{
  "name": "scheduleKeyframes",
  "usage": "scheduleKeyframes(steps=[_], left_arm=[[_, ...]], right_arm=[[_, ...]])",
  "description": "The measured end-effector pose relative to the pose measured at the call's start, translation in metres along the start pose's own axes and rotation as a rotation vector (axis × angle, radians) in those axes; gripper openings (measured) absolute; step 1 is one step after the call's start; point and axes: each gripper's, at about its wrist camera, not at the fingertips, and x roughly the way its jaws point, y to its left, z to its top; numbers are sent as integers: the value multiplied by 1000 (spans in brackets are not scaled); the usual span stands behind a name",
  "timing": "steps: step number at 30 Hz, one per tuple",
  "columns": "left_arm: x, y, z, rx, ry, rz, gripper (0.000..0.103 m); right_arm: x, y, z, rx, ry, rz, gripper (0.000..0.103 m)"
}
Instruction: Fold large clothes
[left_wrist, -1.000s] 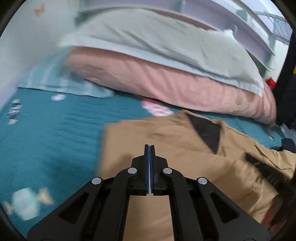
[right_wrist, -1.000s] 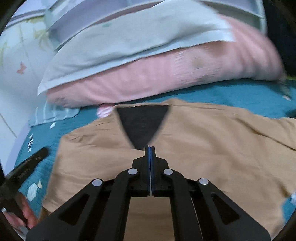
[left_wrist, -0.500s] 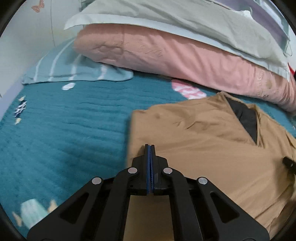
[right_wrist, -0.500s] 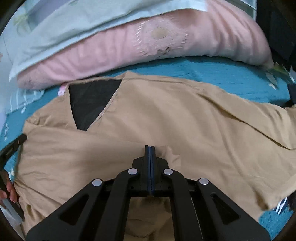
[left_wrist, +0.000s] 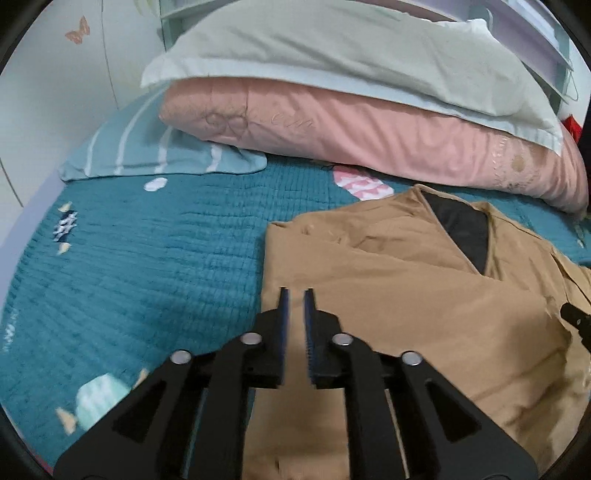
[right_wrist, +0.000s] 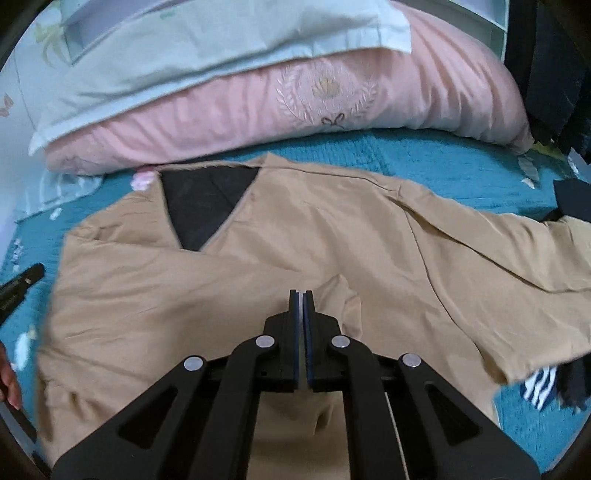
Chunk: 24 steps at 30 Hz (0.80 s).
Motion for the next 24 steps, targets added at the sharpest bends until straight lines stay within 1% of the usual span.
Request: scheduleKeyframes(steps=[1, 2, 3, 4, 5, 6, 7, 8, 9, 10, 11, 14, 15, 17, 20, 24], left_arm=[[-8, -2, -2, 0, 9, -1, 20], [-19, -4, -6, -5, 17, -7, 28], [-28, -6, -10, -10, 24, -14, 34], [-36, -8, -14, -12, 31, -23, 49], [-47, -11, -20, -16, 33, -36, 54], [-58, -14, -25, -14, 30, -45, 54], [-63, -15, -29, -12, 32, -49, 59], [-72, -19, -35, -8, 42, -50, 69], [-79, -21, -39, -10, 46, -47, 73], [-86, -23, -44, -16, 47, -48, 79], [-95, -25, -49, -29, 49, -57, 81], [-117, -34, -61, -38, 54, -86, 85], [-125, -39, -64, -28, 49, -85, 86], [-136, -47, -70, -11, 48, -79, 89], [-152, -60, -74, -14, 50, -103, 89], [-170, -83, -75, 18, 20, -98, 89]], right_arm=[[-8, 0, -2, 4, 0, 5, 5], [-16, 0, -3, 6, -2, 4, 5], [-24, 0, -5, 8, -4, 4, 10], [-32, 0, -8, 15, -5, 5, 15], [-37, 0, -9, 22, -7, 6, 33], [-48, -1, -13, 29, -20, 8, 59], [-59, -2, -17, 33, -42, 7, 77], [-69, -2, -20, 31, -58, 4, 82], [-76, -2, -23, 29, -61, 7, 88], [-83, -2, -26, 28, -61, 11, 90], [-90, -3, -30, 29, -64, 14, 92], [-111, -9, -44, 50, -80, 26, 94], [-117, -14, -49, 66, -80, 35, 95], [-128, -23, -58, 95, -77, 43, 95], [-141, -36, -64, 130, -85, 58, 95], [-158, -59, -66, 172, -118, 55, 95]])
